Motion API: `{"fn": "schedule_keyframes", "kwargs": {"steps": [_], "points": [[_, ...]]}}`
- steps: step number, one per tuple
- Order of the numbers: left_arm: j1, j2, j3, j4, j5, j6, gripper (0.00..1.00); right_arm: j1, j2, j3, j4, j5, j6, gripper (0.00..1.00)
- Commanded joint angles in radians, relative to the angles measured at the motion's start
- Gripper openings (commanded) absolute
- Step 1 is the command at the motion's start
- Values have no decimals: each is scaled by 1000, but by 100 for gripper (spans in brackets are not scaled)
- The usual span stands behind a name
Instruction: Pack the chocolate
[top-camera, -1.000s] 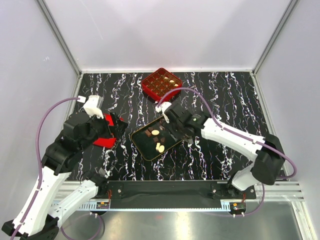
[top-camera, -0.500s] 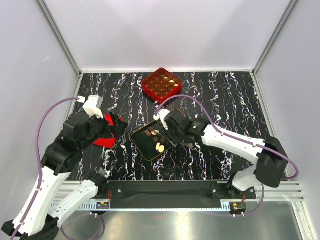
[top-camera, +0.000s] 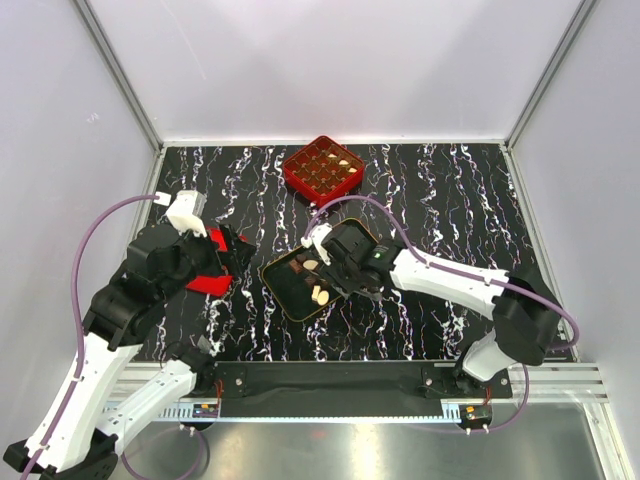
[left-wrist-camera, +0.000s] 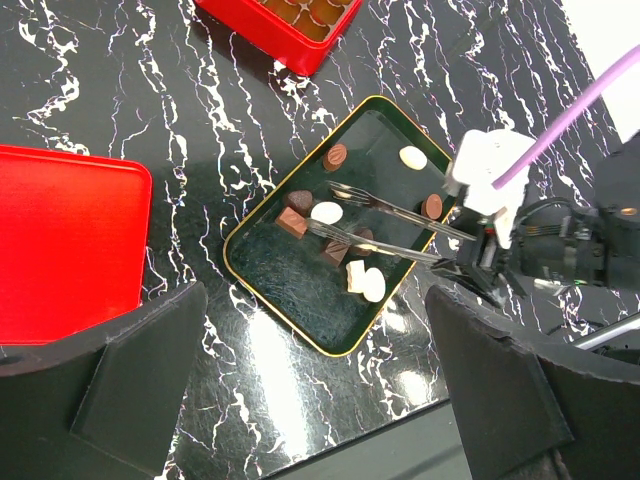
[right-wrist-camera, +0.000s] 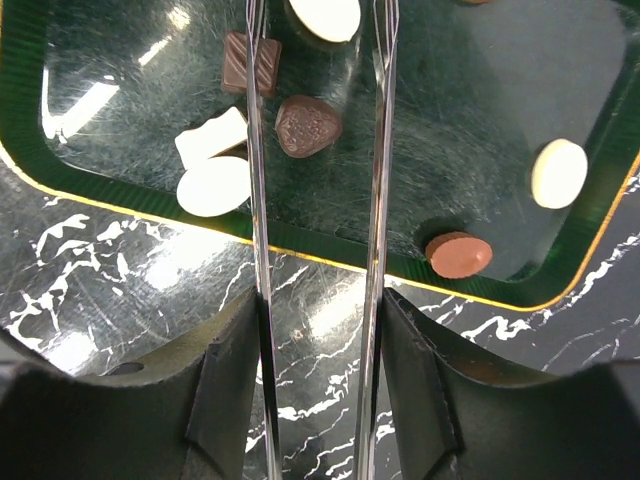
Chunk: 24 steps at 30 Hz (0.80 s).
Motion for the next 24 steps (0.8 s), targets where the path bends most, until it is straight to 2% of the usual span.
{"fn": "schedule_keyframes", "kwargs": {"steps": [1, 6, 13, 20, 24], "points": [[4, -1, -4, 49, 10, 2, 99, 9, 39, 12, 36, -3, -3, 55], [4, -2, -4, 45, 4, 7, 99, 11, 50, 20, 16, 18, 12, 50], [4, -1, 12, 38, 2, 10, 99, 9, -25, 17, -54, 52, 35, 48], [4, 1, 8, 51, 19, -1, 99, 9, -35, 1, -52, 58, 37, 39], [4, 2, 15, 49, 19, -3, 99, 9, -50, 17, -42, 72, 35, 38]]}}
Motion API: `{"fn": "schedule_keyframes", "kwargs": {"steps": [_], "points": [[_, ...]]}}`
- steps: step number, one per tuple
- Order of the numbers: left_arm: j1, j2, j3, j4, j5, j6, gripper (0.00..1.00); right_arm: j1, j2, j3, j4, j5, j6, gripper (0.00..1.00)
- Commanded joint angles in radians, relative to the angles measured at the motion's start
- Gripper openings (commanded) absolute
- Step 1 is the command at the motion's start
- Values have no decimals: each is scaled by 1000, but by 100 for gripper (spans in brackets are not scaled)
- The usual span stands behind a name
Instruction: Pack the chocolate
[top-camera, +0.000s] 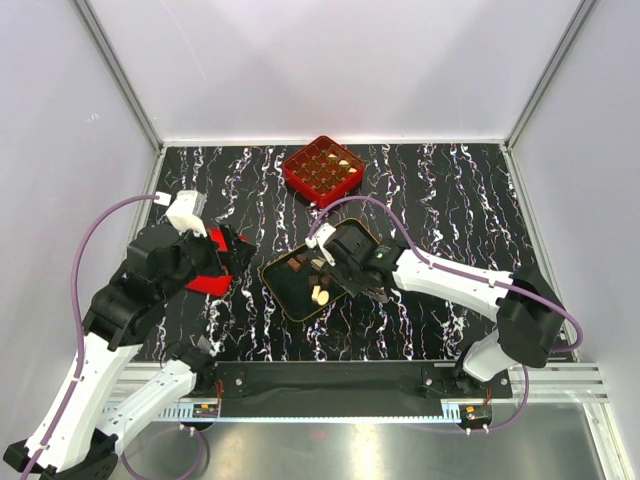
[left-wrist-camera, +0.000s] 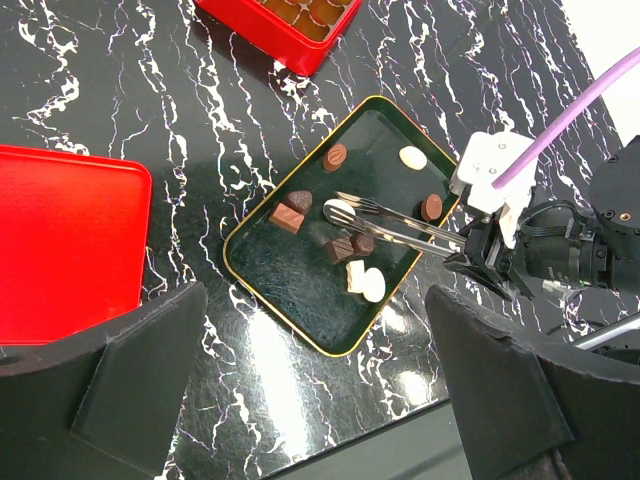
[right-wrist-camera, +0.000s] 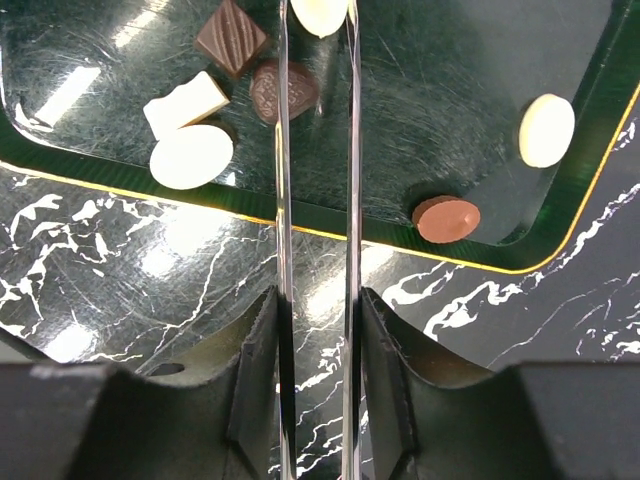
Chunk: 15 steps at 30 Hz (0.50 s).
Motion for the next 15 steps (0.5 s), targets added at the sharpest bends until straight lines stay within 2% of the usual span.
{"fn": "schedule_keyframes", "kwargs": {"steps": [1, 9, 12, 15], "points": [[4, 2, 19, 47, 20, -3, 99, 9, -49, 25, 12, 39, 5, 38], [4, 6, 28, 43, 9, 5, 99, 9, -102, 160, -71, 93, 3, 36], [4, 8, 28, 44, 5, 8, 99, 1, -93, 207, -64, 157, -21, 34], [4, 11, 26, 49, -3, 11, 99, -75, -54, 308, -38, 139, -61, 33]]}}
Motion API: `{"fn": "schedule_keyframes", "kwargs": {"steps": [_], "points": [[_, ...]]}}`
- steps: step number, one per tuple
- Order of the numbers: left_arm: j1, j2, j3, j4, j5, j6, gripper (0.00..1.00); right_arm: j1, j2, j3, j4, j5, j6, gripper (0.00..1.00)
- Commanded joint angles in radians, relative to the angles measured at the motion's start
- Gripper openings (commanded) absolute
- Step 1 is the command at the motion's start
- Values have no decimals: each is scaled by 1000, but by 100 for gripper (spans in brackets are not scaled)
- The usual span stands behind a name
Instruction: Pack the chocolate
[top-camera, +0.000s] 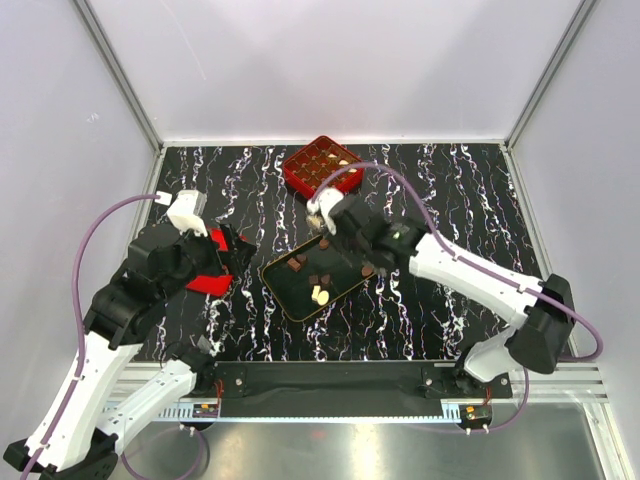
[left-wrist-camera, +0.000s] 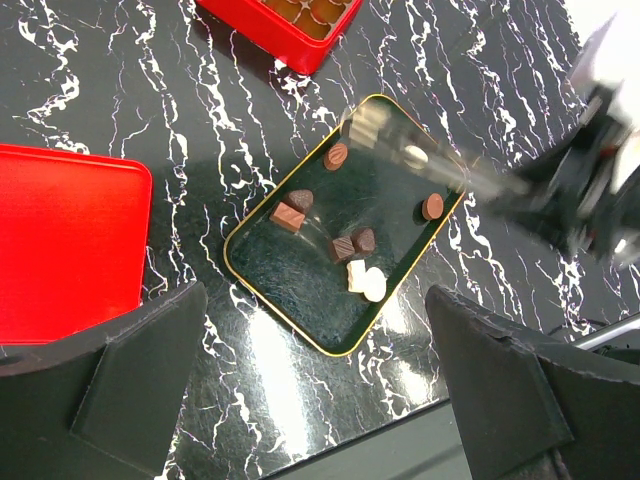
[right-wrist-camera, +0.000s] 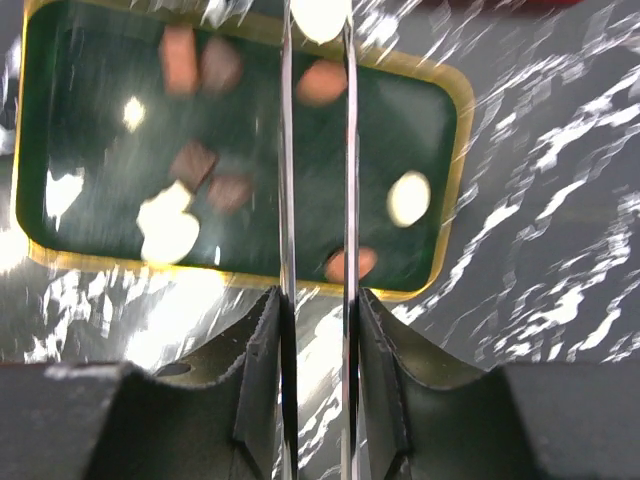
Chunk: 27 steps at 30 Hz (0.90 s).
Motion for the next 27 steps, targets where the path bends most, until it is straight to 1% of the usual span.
{"fn": "schedule_keyframes", "kwargs": {"steps": [1, 2, 3, 5, 6, 8, 9, 12, 16, 18, 22, 27], "points": [[4, 7, 26, 52, -4, 12, 99, -91, 25, 146, 62, 13, -50, 33], [4, 11, 25, 57, -5, 13, 99, -144, 45, 180, 73, -3, -70, 33], [4, 14, 25, 58, -5, 13, 99, -169, 98, 254, 82, -15, -79, 32], [4, 17, 22, 60, -7, 17, 99, -220, 161, 328, 113, -35, -115, 32], [4, 19, 20, 61, -8, 17, 99, -232, 215, 380, 131, -49, -126, 32], [4, 19, 17, 63, -11, 18, 99, -261, 270, 433, 188, -92, -144, 32], [4, 19, 16, 61, -10, 18, 99, -280, 334, 498, 197, -90, -147, 32], [4, 17, 16, 57, -15, 23, 99, -303, 451, 629, 231, -52, -156, 32], [5, 16, 12, 60, -1, 18, 99, -343, 579, 753, 288, -67, -149, 32], [4, 16, 12, 55, 5, 13, 99, -353, 657, 828, 280, -86, -144, 32], [4, 8, 9, 48, 2, 13, 99, -363, 745, 876, 296, -83, -149, 33], [4, 10, 6, 34, -13, 20, 99, -372, 789, 838, 348, -74, -155, 34]]}}
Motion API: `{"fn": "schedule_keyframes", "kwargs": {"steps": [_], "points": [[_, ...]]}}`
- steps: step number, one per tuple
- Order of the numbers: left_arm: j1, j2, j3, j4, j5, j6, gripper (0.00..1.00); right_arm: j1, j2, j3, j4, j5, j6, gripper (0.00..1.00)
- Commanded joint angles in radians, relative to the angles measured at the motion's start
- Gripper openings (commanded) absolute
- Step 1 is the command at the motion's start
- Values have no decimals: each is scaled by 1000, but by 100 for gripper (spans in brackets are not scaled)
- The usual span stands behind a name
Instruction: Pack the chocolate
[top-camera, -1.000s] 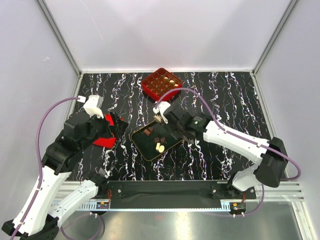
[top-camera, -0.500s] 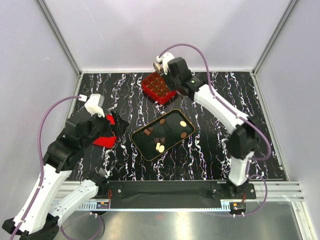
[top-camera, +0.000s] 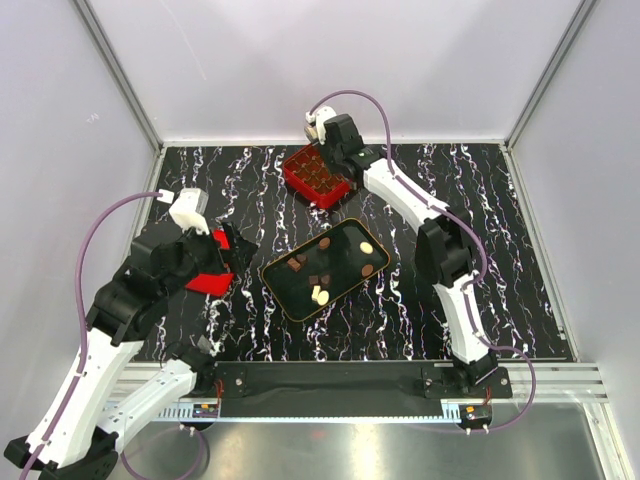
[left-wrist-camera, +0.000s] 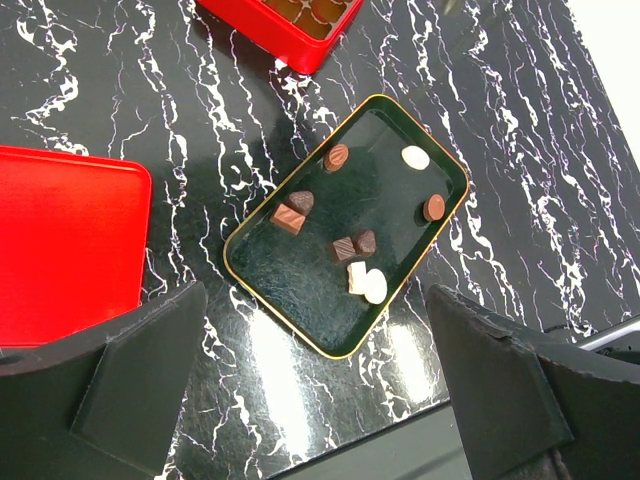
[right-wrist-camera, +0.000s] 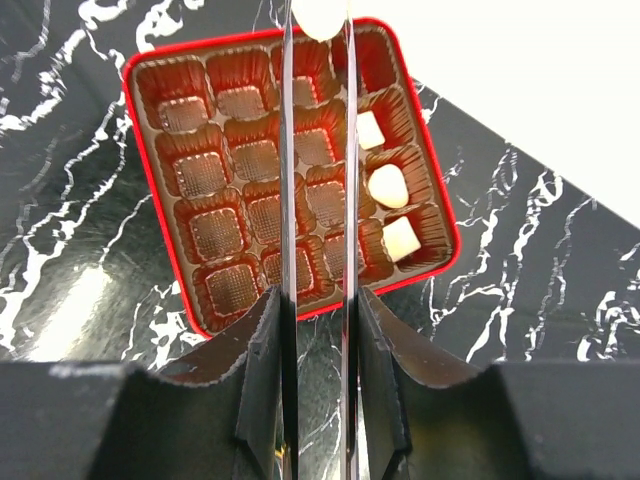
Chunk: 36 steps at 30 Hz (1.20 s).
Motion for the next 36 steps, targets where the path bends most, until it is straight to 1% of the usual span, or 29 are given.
{"fn": "schedule_keyframes", "kwargs": {"steps": [1, 7, 15, 23, 31, 36], "points": [[5, -8, 6, 21, -15, 19, 99, -4, 12, 12, 102, -2, -15, 34], [5, -5, -6, 23, -21, 16, 99, -19, 38, -25, 129, -49, 6, 35], [2, 6, -9, 20, -28, 19, 99, -39, 65, -72, 157, -71, 26, 37], [4, 26, -18, 35, -31, 22, 99, -41, 111, -68, 155, -92, 28, 37], [4, 38, -3, 37, -21, 26, 99, -41, 105, -43, 145, -62, 8, 47], [4, 30, 19, 21, -17, 30, 99, -42, 59, 6, 113, -48, -12, 49]]}}
